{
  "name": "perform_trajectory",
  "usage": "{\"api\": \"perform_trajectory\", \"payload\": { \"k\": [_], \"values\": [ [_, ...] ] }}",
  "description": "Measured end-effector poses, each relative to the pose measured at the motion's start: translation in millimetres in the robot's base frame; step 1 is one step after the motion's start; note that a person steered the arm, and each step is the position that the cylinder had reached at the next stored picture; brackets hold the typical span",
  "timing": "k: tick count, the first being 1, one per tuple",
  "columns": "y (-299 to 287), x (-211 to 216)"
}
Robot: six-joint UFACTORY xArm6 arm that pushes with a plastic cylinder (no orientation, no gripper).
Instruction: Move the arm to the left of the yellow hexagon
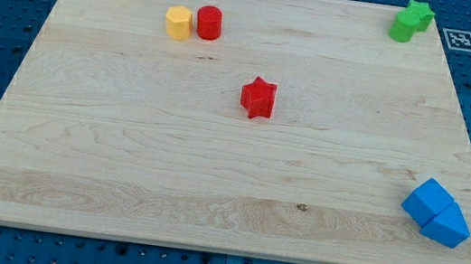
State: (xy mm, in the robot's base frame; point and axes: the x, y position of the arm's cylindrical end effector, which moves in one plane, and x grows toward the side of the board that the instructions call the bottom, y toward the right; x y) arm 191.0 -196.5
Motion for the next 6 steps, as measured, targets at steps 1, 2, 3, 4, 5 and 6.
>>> {"api": "perform_trajectory", "payload": {
  "k": [1, 2, 3, 4, 5, 6],
  "values": [
    [-25.5, 0.0],
    [-62.0, 0.0],
    [-53.8, 1.0],
    [-27.3, 3.4],
    [-20.7, 32.5],
    [-19.5, 72.5]
  ]
}}
